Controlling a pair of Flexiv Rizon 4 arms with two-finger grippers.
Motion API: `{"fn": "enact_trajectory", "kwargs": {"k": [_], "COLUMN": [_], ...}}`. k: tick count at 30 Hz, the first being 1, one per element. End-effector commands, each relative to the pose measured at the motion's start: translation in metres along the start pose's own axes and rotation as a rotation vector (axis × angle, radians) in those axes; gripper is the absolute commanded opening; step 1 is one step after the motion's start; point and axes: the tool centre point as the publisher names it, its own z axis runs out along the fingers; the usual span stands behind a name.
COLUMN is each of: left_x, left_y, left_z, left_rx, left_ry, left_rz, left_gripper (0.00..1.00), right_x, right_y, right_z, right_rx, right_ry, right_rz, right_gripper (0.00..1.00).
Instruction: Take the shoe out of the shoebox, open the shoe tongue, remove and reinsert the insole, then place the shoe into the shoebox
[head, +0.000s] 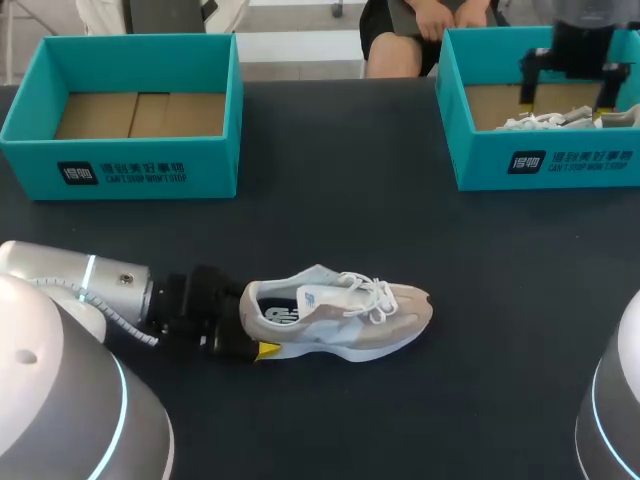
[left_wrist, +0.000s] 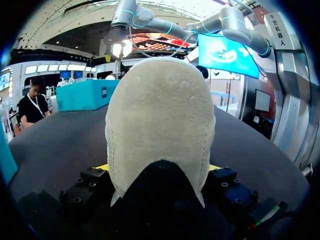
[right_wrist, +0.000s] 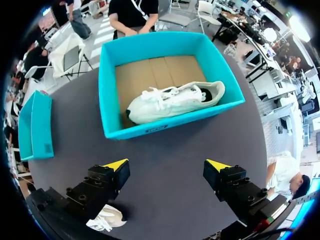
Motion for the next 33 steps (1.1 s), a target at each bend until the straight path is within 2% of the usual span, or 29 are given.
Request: {"fn": "enact_trajectory", "kwargs": {"k": [1,7,11,33], "left_x": [0.002,0.002,0.002,0.002], "left_y": [0.001,0.001,0.001,0.001], "left_z": [0.000,0.000,0.000,0.000], "left_rx": [-0.002,-0.002,-0.002,-0.002], "left_ry": [-0.003,-0.003,-0.003,-0.003], "left_rz": [-0.001,-0.001,-0.001,-0.001], "left_gripper": [0.00,0.00,0.00,0.00], "right_x": [0.037,0.088,0.109,0.112], "right_y": [-0.051,-0.115,-0.141,-0.144], "right_z": [-0.016,-0.022,-0.022,-0.021], "right_rx": [-0.005,0.072,0.079,0.066], "right_ry": [-0.002,0.058,0.103,0.125], "right_rz": [-0.042,-0.115,-0.099,-0.092], "right_gripper": [1.00,1.00,1.00,1.00]}}
